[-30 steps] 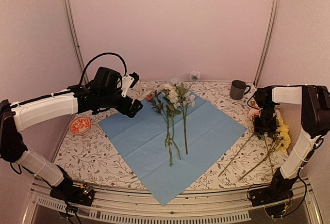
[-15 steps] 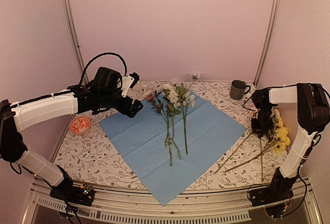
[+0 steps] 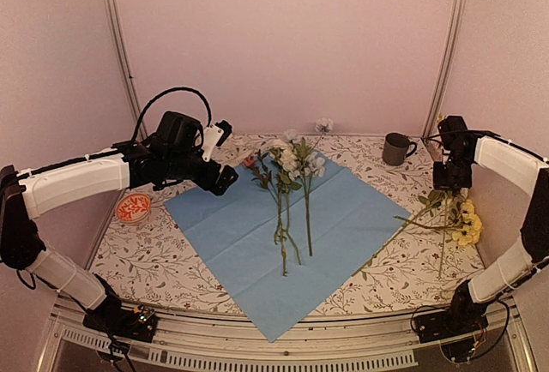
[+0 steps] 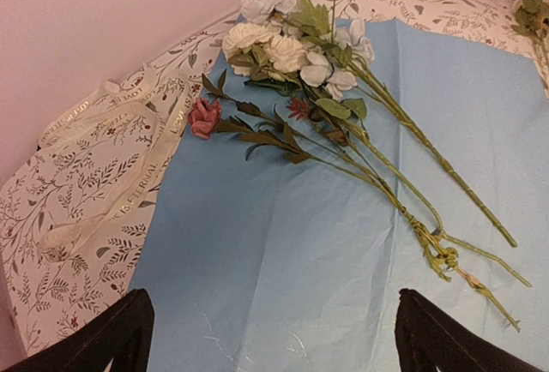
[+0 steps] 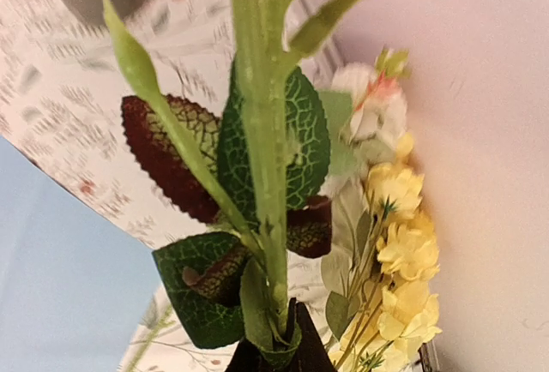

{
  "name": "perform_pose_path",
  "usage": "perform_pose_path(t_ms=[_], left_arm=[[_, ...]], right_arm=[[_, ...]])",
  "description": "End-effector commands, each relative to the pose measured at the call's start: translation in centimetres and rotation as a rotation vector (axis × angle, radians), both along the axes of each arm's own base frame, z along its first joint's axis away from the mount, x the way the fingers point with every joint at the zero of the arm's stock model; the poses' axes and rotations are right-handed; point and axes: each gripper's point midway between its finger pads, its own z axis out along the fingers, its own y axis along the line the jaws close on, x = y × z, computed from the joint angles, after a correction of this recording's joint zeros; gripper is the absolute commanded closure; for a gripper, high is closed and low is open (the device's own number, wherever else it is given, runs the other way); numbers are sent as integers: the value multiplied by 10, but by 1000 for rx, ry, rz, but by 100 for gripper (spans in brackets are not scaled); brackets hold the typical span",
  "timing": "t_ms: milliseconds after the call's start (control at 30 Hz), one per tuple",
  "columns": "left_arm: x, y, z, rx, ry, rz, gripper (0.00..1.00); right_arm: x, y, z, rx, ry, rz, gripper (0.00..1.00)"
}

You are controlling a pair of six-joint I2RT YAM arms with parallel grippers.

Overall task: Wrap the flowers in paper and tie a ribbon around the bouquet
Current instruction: Pick up the fake flower from the center of the board, then place the fake flower on the flattened wrapping paper.

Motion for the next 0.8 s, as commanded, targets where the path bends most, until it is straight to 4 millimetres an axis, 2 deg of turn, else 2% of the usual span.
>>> perform_pose_path(t_ms=[0, 100, 233, 333, 367, 433, 533, 567, 633, 767], left_arm=[[-4, -3, -4, 10, 1, -16, 1], [-4, -3, -4, 12, 0, -14, 1], [-3, -3, -4, 13, 0, -15, 1], [-4, -3, -4, 13, -1, -16, 1], [-3, -2, -4, 14, -1, -15, 1], [-3, -2, -4, 14, -2, -14, 1], [-3, -2, -4, 15, -1, -14, 1], [-3, -3, -5, 15, 1, -14, 1], [-3, -2, -6, 18, 2, -14, 1], [-3, -2, -7, 23, 3, -12, 1]], right_arm=[[24, 8, 117, 17, -470, 66, 100], [15, 31, 177, 79, -743, 211, 100], [-18, 56, 247, 140, -1096, 366, 100], [-35, 82, 274, 262, -1207, 490, 100], [-37, 100, 280, 342, -1201, 570, 100], [-33, 132, 276, 542, -1114, 689, 100], [-27, 194, 253, 898, -863, 865, 100], [-23, 215, 244, 986, -779, 870, 100], [-19, 262, 227, 1031, -661, 892, 100], [-1, 349, 167, 1093, -385, 891, 100]])
